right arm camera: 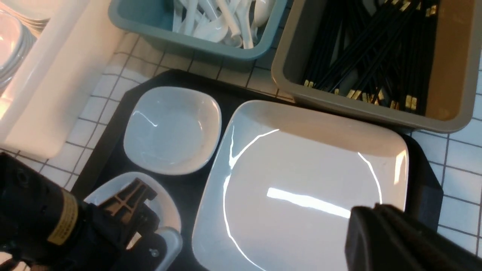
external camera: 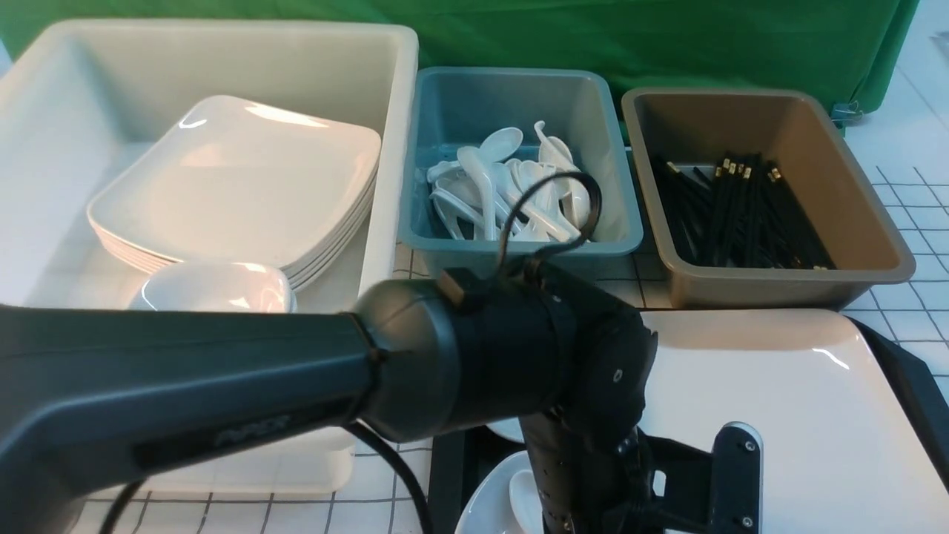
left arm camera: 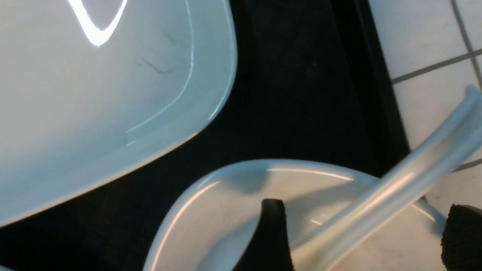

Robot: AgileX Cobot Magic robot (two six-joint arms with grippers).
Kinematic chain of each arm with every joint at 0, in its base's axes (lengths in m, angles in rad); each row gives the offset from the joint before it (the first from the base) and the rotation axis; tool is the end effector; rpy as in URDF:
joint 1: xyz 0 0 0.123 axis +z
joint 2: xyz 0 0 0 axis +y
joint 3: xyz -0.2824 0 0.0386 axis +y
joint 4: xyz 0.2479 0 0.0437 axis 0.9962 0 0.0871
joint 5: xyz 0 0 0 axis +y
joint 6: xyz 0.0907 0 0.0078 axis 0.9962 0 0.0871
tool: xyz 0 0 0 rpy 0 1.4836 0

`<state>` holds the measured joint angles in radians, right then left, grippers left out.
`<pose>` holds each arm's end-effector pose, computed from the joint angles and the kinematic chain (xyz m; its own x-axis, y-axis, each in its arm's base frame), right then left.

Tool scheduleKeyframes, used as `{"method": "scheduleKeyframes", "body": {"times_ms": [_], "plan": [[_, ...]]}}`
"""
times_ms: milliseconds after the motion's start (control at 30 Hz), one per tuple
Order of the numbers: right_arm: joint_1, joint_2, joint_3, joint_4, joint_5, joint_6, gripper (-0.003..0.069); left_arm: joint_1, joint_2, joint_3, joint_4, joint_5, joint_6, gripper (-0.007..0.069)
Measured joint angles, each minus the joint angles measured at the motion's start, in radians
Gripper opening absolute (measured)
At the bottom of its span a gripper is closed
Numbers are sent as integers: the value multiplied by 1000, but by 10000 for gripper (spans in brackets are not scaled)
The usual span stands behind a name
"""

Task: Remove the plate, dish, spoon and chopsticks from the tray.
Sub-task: Use the left arm to grab a soup spoon from the plate

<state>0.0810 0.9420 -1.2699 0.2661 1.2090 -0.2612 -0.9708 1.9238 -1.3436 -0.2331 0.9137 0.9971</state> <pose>0.1460 0.0343 0.4330 -0.6513 -0.2126 -0.7284 -0.3643 0.9297 0.0544 0.2013 -0.3237 0.1872 0.2595 0.9324 -0.2517 0.9643 -0.2644 0.0146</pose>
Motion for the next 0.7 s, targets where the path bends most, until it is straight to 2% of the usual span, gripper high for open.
{"method": "scheduleKeyframes", "body": {"times_ms": [100,167,233,400,533,633,700], "plan": [[0,0,0,5,7,1,14,0,18,0,6,-28,2,518],[0,-1,0,10,9,1,16,0,28,0,6,-36,2,447],[0,-1,0,11,9,2,18,0,27,0,6,-36,3,365],[0,-1,0,11,8,2,27,0,27,0,9,-23,3,88],[0,-1,0,11,7,2,30,0,26,-3,9,-21,-16,75],[0,-1,0,11,5,3,34,7,18,-17,17,-17,-86,21],[0,-1,0,17,5,3,36,25,5,-30,25,-16,-133,13]]}}
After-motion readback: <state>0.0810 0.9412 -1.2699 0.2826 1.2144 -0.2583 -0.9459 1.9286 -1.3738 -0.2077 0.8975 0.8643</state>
